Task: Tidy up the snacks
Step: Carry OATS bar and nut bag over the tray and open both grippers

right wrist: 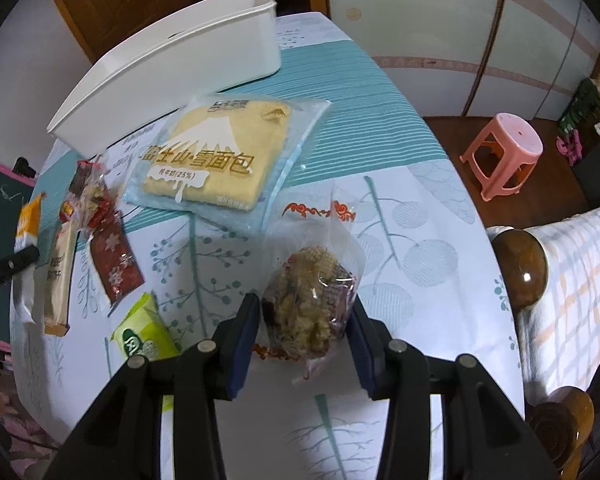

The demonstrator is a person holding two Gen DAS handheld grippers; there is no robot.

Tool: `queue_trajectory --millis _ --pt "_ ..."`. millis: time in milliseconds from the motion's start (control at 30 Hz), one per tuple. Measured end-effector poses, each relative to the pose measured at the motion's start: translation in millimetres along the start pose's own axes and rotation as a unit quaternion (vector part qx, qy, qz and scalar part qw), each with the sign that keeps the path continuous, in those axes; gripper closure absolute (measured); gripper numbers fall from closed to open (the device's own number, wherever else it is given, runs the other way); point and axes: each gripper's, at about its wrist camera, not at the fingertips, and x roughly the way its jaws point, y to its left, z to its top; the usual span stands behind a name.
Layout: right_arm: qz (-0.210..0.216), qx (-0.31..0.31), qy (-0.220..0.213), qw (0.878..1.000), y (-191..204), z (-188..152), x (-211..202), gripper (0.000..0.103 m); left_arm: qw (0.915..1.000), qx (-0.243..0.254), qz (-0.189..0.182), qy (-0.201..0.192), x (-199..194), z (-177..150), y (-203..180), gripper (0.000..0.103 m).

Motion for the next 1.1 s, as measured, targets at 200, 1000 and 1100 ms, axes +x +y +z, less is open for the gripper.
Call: queue_trajectory --millis 200,1000,1100 --pt "0.018 -0.032 -0.029 0.999 23.8 13.5 -24.4 0.060 0.9979 0.039 -0.014 -0.050 -44.5 30.4 -22.8 0.067" --pt "0.033 -0.106 -0.273 0.956 115.3 227.1 -168.4 0.060 0.9890 0.062 0.006 -0.134 -100.9 205.9 -68.3 0.066" --pt "0.026 -0.112 -0.251 0.961 124.0 238.1 -143.5 0.060 0.9910 0.065 0.025 -0.114 -70.0 215.7 -73.3 0.066"
